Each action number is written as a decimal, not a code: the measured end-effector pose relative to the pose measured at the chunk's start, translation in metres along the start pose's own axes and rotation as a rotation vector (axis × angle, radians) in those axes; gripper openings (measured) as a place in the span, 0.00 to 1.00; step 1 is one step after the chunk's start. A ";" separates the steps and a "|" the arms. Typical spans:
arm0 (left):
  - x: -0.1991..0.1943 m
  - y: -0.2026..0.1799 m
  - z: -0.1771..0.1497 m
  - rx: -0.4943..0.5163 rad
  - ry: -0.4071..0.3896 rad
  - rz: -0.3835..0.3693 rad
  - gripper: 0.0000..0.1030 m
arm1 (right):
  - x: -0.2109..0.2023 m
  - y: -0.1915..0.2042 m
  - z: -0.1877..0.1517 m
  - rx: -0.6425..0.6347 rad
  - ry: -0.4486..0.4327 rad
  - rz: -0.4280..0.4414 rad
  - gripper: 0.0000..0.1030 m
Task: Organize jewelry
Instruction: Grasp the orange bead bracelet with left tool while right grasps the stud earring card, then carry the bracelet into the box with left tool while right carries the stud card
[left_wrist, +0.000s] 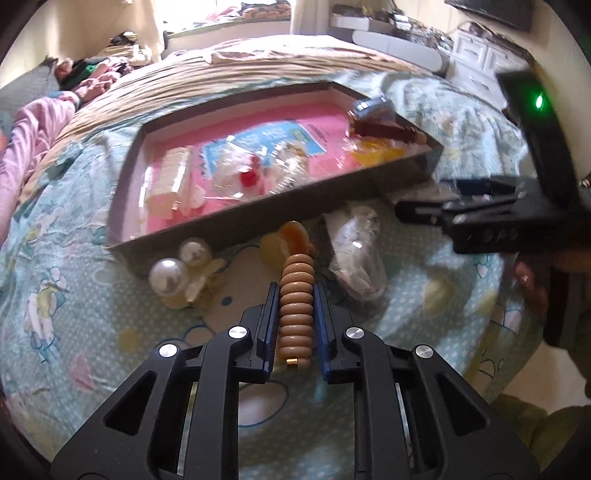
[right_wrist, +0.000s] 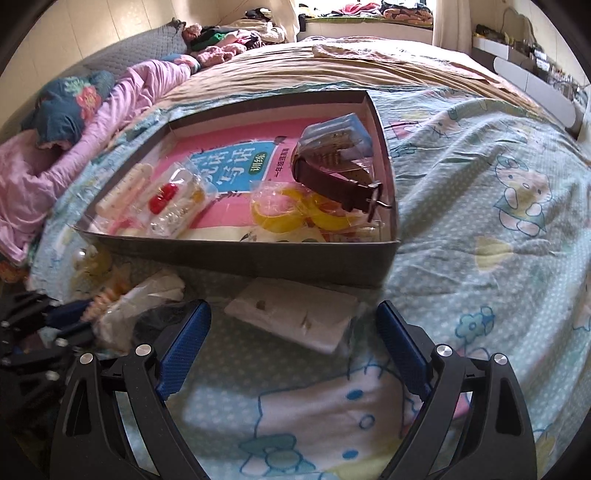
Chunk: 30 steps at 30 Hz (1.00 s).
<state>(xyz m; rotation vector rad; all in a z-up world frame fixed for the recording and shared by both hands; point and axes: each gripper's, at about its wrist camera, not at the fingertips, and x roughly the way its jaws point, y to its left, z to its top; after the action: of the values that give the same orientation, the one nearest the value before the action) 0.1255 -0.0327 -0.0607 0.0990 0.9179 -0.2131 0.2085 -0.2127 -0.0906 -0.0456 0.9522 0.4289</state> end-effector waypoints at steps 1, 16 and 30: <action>-0.002 0.002 0.000 -0.008 -0.003 0.000 0.10 | 0.002 0.002 0.000 -0.005 -0.002 -0.015 0.87; -0.038 0.023 0.009 -0.097 -0.095 0.004 0.10 | -0.039 0.006 -0.010 -0.068 -0.080 0.017 0.65; -0.070 0.040 0.023 -0.164 -0.182 0.030 0.10 | -0.086 0.014 0.011 -0.089 -0.197 0.048 0.65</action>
<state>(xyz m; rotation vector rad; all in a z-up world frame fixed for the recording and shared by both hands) 0.1118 0.0120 0.0087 -0.0577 0.7489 -0.1157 0.1690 -0.2264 -0.0131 -0.0601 0.7415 0.5099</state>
